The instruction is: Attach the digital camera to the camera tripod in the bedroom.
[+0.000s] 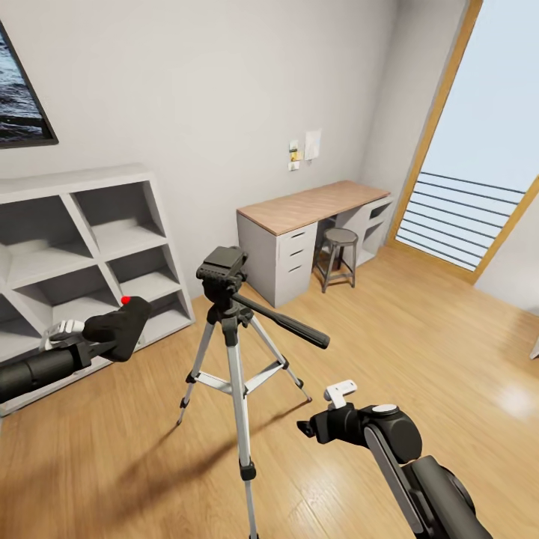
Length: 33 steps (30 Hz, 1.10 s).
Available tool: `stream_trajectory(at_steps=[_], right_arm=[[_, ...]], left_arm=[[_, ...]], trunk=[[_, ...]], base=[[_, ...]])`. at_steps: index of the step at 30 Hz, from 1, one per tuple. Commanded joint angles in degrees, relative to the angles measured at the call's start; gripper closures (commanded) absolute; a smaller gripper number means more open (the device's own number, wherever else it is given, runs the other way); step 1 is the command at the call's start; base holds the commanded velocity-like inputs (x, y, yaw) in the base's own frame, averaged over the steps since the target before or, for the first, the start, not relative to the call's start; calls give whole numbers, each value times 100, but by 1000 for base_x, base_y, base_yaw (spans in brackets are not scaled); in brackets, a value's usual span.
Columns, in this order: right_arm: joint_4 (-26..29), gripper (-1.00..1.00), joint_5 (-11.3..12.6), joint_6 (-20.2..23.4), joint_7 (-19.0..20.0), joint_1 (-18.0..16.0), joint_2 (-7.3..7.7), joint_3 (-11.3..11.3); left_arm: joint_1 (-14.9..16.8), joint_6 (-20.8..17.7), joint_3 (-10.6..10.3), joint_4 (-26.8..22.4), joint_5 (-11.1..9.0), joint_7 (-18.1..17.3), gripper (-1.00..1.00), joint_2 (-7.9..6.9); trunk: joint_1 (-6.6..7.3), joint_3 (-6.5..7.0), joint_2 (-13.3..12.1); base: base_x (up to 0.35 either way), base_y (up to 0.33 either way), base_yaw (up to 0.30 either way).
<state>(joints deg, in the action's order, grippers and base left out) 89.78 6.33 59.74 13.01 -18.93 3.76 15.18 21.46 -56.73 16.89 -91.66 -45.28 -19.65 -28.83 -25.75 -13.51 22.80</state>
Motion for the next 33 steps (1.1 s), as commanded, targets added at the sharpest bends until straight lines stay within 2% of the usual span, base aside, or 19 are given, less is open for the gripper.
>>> stream_trajectory(at_steps=[1, 8, 13, 17, 18, 19, 20, 25, 26, 27, 31, 32, 33], right_arm=[[5, -100, 55, 26, -35, -6, 12, 5], [5, -100, 53, 26, -33, 61, 22, 3], [5, -100, 40, 26, -35, 106, -9, 6], [5, -100, 47, 26, -35, 107, -10, 9], [5, -100, 47, 26, -35, 110, -12, 10], [3, -100, 46, 26, -35, 109, -13, 10], [2, -100, 48, 26, -34, 112, -11, 10], [-1, -100, 45, 26, -26, 116, -9, 13], [-2, -100, 45, 26, -20, 116, -9, 15], [-3, -100, 45, 26, -10, 117, -8, 19], [-4, -100, 43, 26, -4, 117, -7, 30], [-5, -100, 37, 26, -5, 117, -7, 39], [-5, -100, 34, 26, -6, 117, -7, 44]], left_arm=[[5, -30, 8, -2, 17, -58, 100, 0], [-26, -39, 8, 0, 24, -47, 100, -8], [31, 209, -37, 29, 37, -20, 100, -256], [100, 793, -80, 51, 148, -23, 100, -306], [121, 1189, -160, 58, 217, -36, 100, -313], [129, 1370, -226, 60, 250, -47, 100, -320], [167, 1636, -384, 64, 318, -89, 100, -338], [385, 1938, -664, 72, 523, -217, 100, -355], [458, 1940, -713, 74, 587, -277, 100, -363], [565, 1773, -734, 54, 626, -450, 100, -373], [658, 1549, -582, 31, 639, -1029, 100, -378], [684, 1478, -443, 47, 660, -1473, 100, -380], [699, 1449, -386, 64, 671, -1715, 100, -381]], trunk=[[-3, -11, 12], [-3, -11, 12], [-3, -11, 12], [-3, -11, 12], [-3, -11, 12], [-3, -11, 12], [-3, -11, 12], [-3, -11, 12], [-3, -11, 12], [-3, -11, 12], [-3, -11, 12], [-3, -11, 12], [-3, -11, 12]], base=[[0, 0, 0], [0, 0, 0], [0, 0, 0], [0, 0, 0], [0, 0, 0], [0, 0, 0], [0, 0, 0], [0, 0, 0], [0, 0, 0], [0, 0, 0], [0, 0, 0], [0, 0, 0], [0, 0, 0]])
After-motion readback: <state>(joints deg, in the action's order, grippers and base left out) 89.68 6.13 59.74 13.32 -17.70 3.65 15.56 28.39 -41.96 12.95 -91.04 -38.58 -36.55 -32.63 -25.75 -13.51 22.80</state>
